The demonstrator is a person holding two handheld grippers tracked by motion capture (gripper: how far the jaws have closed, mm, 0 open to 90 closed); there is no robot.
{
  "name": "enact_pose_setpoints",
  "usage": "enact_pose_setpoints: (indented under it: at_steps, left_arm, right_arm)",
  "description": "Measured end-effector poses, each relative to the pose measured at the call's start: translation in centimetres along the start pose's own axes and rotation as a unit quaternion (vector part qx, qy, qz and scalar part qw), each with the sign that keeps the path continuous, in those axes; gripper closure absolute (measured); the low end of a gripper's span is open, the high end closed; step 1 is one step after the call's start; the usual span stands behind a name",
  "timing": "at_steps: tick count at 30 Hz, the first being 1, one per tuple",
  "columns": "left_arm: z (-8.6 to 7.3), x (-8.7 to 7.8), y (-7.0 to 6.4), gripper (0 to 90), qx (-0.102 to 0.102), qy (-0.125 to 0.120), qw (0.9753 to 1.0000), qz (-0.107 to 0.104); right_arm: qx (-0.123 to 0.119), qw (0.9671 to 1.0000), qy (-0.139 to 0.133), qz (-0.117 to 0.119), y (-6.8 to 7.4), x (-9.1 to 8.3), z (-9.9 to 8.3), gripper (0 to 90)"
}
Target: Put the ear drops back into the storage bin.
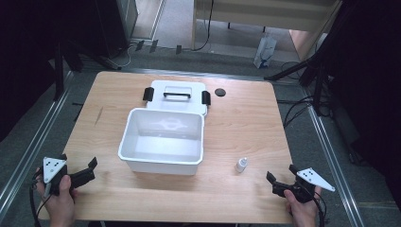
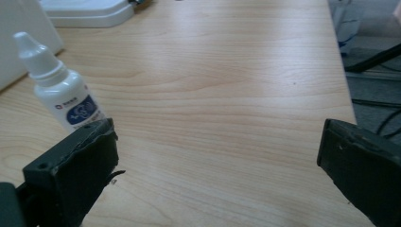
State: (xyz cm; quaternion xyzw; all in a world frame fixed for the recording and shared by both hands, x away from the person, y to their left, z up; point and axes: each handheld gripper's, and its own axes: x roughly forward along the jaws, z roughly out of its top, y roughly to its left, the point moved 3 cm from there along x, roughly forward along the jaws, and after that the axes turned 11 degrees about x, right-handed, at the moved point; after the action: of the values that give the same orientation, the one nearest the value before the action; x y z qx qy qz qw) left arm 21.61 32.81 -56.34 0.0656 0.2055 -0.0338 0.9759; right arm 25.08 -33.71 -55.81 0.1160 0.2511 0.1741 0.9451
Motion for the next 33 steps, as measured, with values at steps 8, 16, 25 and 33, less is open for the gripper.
enact_pose_setpoints:
  at_steps: [8,16,25,33]
  left_arm:
    - [0.0,-0.1,-0.2,0.0,0.007,0.0,1.0,0.006]
    - [0.1,0.2,-0.1,0.0,0.001,0.008,0.9999,0.012]
    - [0.2,0.4,-0.1,0.0,0.014,0.012,0.9976,0.067]
    - [0.3,0.6,-0.5,0.0,0.035,0.021,0.998,0.049]
  right_arm:
    - [0.007,0.9997,0.024,0.008,-0.1,-0.8,0.9,14.4]
    - [-0.052,0.9938,0.098,-0.004,1.8,-0.5,2.5,17.6]
    - [-0.122,0.9693,0.213,-0.014,4.7,1.2,4.3,20.0]
    - [-0.155,0.9398,0.301,-0.042,6.2,2.4,5.5,25.3]
